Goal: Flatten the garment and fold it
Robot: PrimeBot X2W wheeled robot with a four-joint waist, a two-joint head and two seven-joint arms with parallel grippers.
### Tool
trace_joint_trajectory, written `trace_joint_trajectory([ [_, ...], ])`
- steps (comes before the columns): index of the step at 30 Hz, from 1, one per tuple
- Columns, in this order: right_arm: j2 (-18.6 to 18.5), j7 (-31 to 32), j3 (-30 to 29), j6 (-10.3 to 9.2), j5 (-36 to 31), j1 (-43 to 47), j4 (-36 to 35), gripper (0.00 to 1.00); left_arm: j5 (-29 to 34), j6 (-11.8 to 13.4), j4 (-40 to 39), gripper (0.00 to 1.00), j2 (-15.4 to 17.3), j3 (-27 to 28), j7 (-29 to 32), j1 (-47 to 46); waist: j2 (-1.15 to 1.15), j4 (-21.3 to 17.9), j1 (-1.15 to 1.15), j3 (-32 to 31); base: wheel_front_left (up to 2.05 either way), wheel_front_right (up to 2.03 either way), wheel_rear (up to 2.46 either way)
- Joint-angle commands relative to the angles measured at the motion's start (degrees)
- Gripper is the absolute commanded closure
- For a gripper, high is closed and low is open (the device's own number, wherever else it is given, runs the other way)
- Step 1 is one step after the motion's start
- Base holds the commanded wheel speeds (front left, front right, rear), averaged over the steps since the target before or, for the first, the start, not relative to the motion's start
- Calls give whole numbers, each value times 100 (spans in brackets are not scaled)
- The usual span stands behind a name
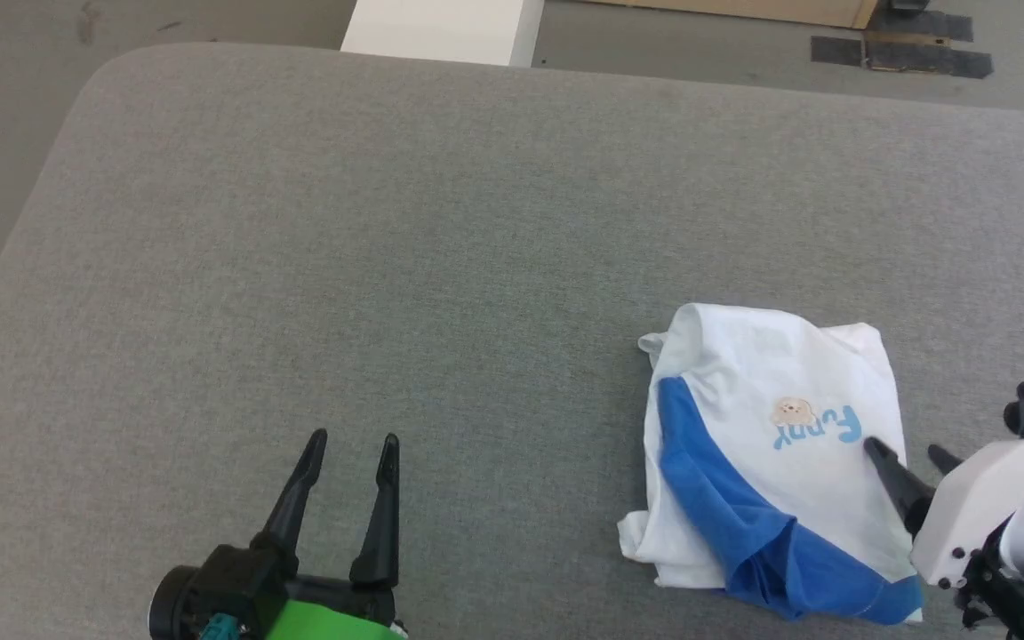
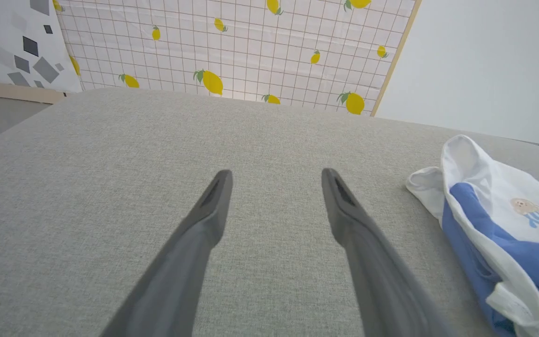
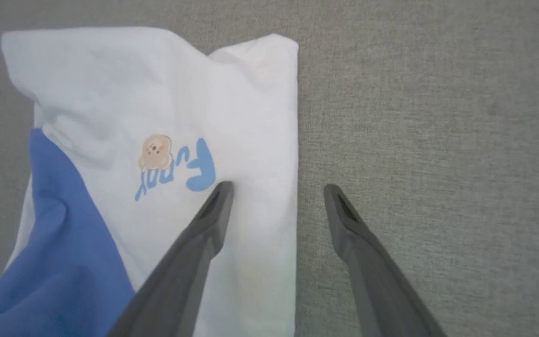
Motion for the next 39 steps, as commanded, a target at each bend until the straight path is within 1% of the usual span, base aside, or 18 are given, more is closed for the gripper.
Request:
trace_joint_trajectory([
  [1,13,-66,0,-8,-16,-73,154,0,59,-31,-31,0,40,10,-22,-140,0,83,0,65,0,0,0],
  [4,14,-93,-6,-8,151,-160,565,0,63,-27,-41,0,52,21,-22,-151,0,147,0,97,0,0,0],
  [5,15,-103,19,-8,235,-260,984,0,64,-25,-40,0,60,18,-22,-141,0,187,0,107,0,0,0],
  [6,15,-135,18,-8,247,-296,1091,50,63,-25,-37,0,62,14,-22,-138,0,196,0,103,0,0,0],
  [7,15,-186,32,-8,256,-341,1208,81,62,-26,-33,0,64,9,-22,-136,0,206,0,100,0,0,0],
  [8,15,-225,59,-8,312,-383,1323,100,64,-25,-28,0,69,5,-22,-134,0,211,0,90,0,0,0],
  [12,15,-464,119,-8,400,-517,1578,100,67,1,-29,0,87,1,-22,-120,0,165,0,-4,0,0,0],
  [16,15,-641,158,-8,273,-652,1584,100,61,16,-39,0,111,-14,-14,-64,0,1,0,-138,0,0,0],
  [21,-6,-494,149,-8,-59,-860,1356,100,55,26,-89,0,152,-35,16,-15,0,-315,0,-252,0,0,0],
  [25,-297,-229,242,-8,-312,-1075,1160,100,40,1,-153,0,224,-31,43,-43,0,-610,0,-226,0,0,0],
  [28,-601,-38,303,-8,-372,-1297,1070,100,54,-11,-233,0,265,-44,53,-134,0,-816,0,-123,0,0,0],
  [29,-1005,78,428,-8,-452,-1525,1030,100,110,-2,-326,0,284,-84,77,-252,0,-975,0,33,0,0,0],
  [30,-1206,103,485,-8,-507,-1622,1023,100,135,-3,-369,0,298,-100,91,-306,0,-1028,0,117,0,0,0],
  [33,-1712,143,602,-8,-608,-1920,1046,100,194,-4,-503,0,344,-118,133,-473,0,-1163,0,418,0,0,0],
  [35,-1960,168,636,-8,-642,-2112,1069,100,228,-10,-585,0,376,-123,159,-591,0,-1223,0,624,0,0,0],
  [39,-2575,194,691,-8,-789,-2486,1130,100,297,-26,-748,0,441,-130,217,-886,0,-1305,0,1114,0,0,0],
])
